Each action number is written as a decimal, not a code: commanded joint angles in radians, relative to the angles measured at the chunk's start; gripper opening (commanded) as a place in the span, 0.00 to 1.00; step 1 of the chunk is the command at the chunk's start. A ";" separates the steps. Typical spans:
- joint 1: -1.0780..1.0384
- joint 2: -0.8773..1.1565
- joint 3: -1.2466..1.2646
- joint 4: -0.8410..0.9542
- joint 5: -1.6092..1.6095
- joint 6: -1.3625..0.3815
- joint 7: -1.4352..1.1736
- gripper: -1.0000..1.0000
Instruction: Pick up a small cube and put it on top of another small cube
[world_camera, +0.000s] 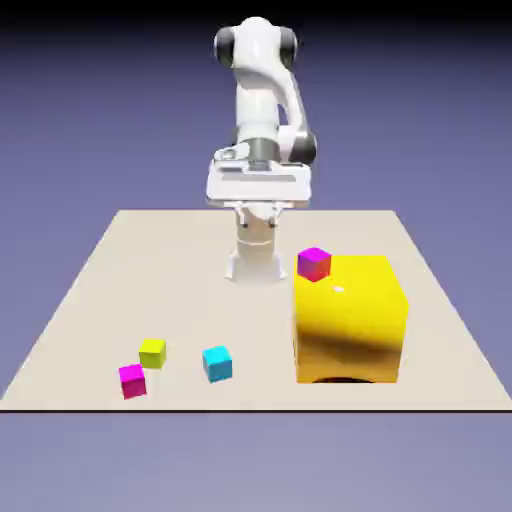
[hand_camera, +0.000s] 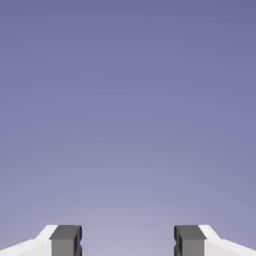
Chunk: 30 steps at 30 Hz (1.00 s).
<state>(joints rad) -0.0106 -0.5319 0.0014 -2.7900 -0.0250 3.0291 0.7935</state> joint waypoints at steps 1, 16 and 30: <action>-0.019 0.032 0.001 0.017 -0.021 -0.007 0.044 0.50; -0.300 0.506 0.018 0.265 -0.332 -0.104 0.696 0.50; -0.541 0.911 0.033 0.477 -0.597 -0.188 1.253 0.50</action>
<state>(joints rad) -0.5513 0.3795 0.0346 -2.3129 -0.6221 2.8409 2.0468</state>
